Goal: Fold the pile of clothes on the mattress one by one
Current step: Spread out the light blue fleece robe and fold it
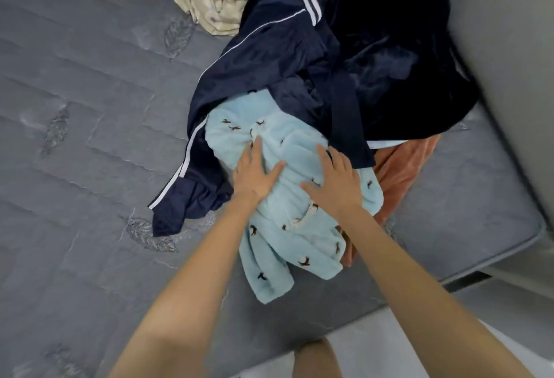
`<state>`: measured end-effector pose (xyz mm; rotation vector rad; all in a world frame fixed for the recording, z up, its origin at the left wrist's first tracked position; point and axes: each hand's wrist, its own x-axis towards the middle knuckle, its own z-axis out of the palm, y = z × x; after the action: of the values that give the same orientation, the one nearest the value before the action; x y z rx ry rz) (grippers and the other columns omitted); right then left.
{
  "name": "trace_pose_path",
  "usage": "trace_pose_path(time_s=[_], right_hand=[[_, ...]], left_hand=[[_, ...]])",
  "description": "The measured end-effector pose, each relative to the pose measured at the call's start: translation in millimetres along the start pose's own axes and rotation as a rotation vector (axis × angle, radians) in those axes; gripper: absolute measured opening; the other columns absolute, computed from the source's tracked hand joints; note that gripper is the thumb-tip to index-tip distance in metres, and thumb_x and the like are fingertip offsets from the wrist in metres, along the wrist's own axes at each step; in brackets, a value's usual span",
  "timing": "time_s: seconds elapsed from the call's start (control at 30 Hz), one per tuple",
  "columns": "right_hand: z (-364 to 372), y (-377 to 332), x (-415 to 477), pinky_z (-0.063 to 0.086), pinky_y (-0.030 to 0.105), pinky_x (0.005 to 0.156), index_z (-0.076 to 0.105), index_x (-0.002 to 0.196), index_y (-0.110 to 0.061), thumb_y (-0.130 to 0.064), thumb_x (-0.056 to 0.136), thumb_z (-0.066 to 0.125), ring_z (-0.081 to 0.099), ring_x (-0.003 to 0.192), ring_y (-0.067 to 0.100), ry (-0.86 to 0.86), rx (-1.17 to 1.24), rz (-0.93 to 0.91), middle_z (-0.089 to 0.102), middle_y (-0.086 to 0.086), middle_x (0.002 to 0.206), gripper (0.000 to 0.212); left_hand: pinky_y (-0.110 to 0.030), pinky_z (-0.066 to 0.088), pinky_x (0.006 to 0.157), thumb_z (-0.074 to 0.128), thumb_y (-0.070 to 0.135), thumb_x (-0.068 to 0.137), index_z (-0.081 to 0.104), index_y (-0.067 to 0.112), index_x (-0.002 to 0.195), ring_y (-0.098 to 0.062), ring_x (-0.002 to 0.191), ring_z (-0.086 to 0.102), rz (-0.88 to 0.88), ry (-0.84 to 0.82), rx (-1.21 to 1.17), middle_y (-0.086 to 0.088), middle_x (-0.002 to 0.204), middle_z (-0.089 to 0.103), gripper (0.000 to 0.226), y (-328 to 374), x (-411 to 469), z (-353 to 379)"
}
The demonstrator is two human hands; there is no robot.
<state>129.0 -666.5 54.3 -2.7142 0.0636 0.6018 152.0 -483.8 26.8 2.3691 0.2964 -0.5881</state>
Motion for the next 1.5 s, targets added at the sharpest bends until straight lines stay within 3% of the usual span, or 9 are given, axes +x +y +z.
trace_pose_path(time_s=[0.17,0.3,0.4,0.6,0.7,0.83,1.03,1.23,1.5], right_hand=[[29.8,8.9,30.7,0.041,0.039,0.091,0.022,0.151,-0.015,-0.056,0.084,0.062,0.041,0.115,0.029,0.082,-0.003,0.012,0.039,0.010,0.133,0.088],[31.9,0.3,40.6,0.033,0.037,0.090,0.055,0.123,-0.015,-0.047,0.089,0.060,0.042,0.106,0.029,0.166,-0.072,0.022,0.046,0.010,0.117,0.048],[25.5,-13.8,35.7,0.037,0.036,0.088,0.064,0.100,-0.007,-0.035,0.087,0.067,0.042,0.100,0.027,0.184,0.085,-0.028,0.049,0.010,0.108,0.031],[-18.5,-51.2,-12.7,0.039,0.029,0.061,0.049,0.073,-0.008,-0.020,0.088,0.069,0.045,0.063,0.014,0.273,0.524,-0.116,0.048,-0.001,0.065,0.028],[-36.0,-84.8,-58.1,0.034,0.014,0.054,0.050,0.078,-0.014,-0.026,0.089,0.069,0.047,0.056,0.004,0.328,0.556,-0.137,0.049,-0.010,0.062,0.025],[-41.6,-154.9,-128.9,0.037,0.014,0.056,0.046,0.073,-0.024,-0.029,0.088,0.068,0.046,0.056,0.002,0.336,0.663,-0.135,0.048,-0.010,0.061,0.027],[-15.5,-309.3,-234.8,0.038,0.012,0.062,0.047,0.074,-0.026,-0.038,0.087,0.065,0.049,0.065,0.001,0.366,0.727,-0.197,0.052,-0.013,0.066,0.026],[16.8,-438.2,-321.9,0.033,0.017,0.057,0.036,0.067,-0.035,-0.044,0.086,0.066,0.045,0.057,0.001,0.305,0.707,-0.270,0.044,-0.012,0.057,0.036],[30.2,-489.7,-385.9,0.031,0.023,0.055,0.030,0.064,-0.026,-0.040,0.087,0.067,0.036,0.052,0.008,0.154,0.466,-0.409,0.037,-0.006,0.056,0.045]], left_hand=[[-0.045,0.031,0.113,0.063,0.052,0.085,0.018,0.025,0.152,-0.023,0.138,0.034,-0.112,0.096,-0.430,-0.002,0.151,0.036,0.085,1.1,27.7,19.1],[-0.043,0.043,0.102,0.061,0.030,0.093,0.051,0.010,0.131,-0.024,0.117,0.054,-0.052,0.137,-0.459,-0.008,0.125,0.059,0.045,5.9,28.5,18.0],[-0.025,0.044,0.097,0.057,0.020,0.095,0.057,0.008,0.124,-0.019,0.112,0.057,-0.042,0.154,-0.575,-0.002,0.120,0.062,0.031,10.2,13.4,9.6],[-0.016,0.043,0.073,0.056,0.010,0.095,0.061,0.005,0.097,-0.009,0.083,0.052,0.022,0.195,-0.735,0.004,0.085,0.059,0.007,22.2,-43.0,-37.8],[-0.019,0.037,0.064,0.056,0.009,0.095,0.056,-0.003,0.082,-0.007,0.072,0.045,0.115,0.241,-0.719,-0.004,0.075,0.051,0.018,18.1,-83.4,-71.5],[-0.024,0.030,0.056,0.058,0.013,0.094,0.041,0.021,0.065,-0.004,0.058,0.033,0.211,0.342,-0.642,0.010,0.061,0.039,0.034,-11.0,-149.7,-134.9],[-0.030,0.029,0.056,0.057,0.011,0.092,0.049,-0.008,0.072,-0.014,0.063,0.033,0.223,0.377,-0.621,-0.009,0.065,0.040,0.029,-108.3,-254.2,-254.3],[-0.022,0.026,0.052,0.058,0.012,0.092,0.049,0.004,0.067,-0.013,0.059,0.030,0.206,0.410,-0.522,-0.001,0.061,0.038,0.028,-202.0,-353.9,-352.3],[-0.019,0.025,0.048,0.057,0.015,0.093,0.045,0.006,0.064,-0.010,0.054,0.029,0.159,0.478,-0.507,-0.001,0.059,0.039,0.033,-263.2,-431.3,-396.8]])
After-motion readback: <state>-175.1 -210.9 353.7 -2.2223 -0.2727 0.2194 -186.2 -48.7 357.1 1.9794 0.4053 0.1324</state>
